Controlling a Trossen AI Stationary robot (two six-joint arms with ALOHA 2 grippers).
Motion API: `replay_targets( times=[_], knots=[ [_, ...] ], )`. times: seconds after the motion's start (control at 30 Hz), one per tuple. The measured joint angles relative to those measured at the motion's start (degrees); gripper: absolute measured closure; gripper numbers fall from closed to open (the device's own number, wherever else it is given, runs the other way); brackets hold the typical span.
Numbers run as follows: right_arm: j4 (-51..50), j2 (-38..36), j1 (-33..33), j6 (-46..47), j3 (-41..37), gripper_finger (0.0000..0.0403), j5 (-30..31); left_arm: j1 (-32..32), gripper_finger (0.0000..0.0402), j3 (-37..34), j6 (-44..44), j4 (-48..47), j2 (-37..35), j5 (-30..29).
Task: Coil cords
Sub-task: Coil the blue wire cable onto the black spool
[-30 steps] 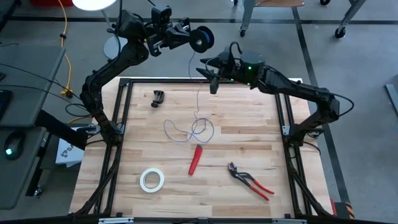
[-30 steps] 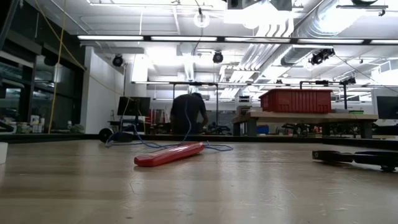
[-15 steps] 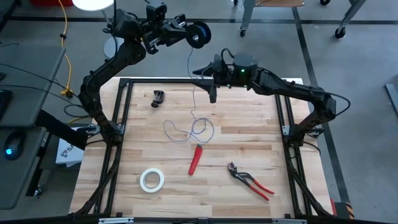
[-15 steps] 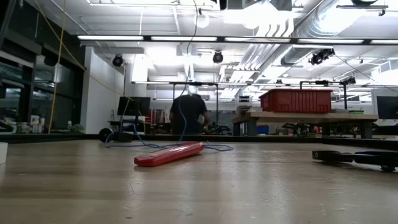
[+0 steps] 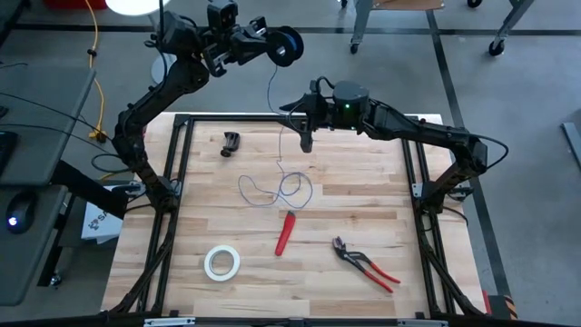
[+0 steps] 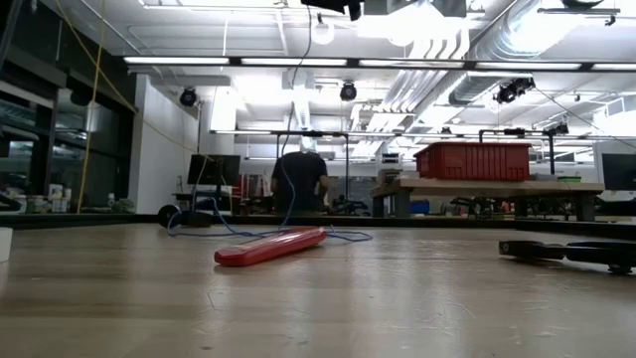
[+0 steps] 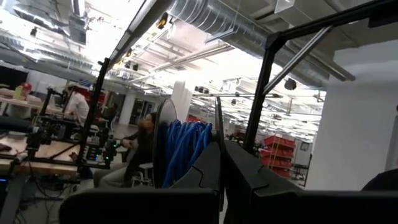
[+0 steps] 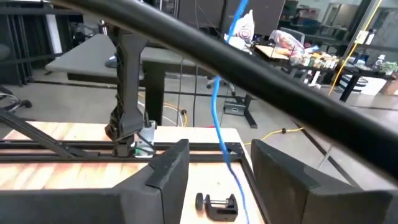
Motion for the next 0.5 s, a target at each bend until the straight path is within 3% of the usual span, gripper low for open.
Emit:
replay_targets(
  times=[0.17,0.37,0.5],
  knots=[
    [-0.8,0.5,0.1,-1.71,-0.02,0.026,0.44,0.08,0.0401,-0.02,0.11,0.11,-0.09,-0.24],
    [-4.11,1.37,0.1,0.52,0.0,0.0389,2.19,0.75,0.0401,-0.02,0.81,0.11,-0.09,-0.8],
    [-5.78,1.1,0.49,4.26,-0.02,0.04,2.98,1.54,0.0401,-0.02,2.8,0.07,-0.11,-1.22]
  ],
)
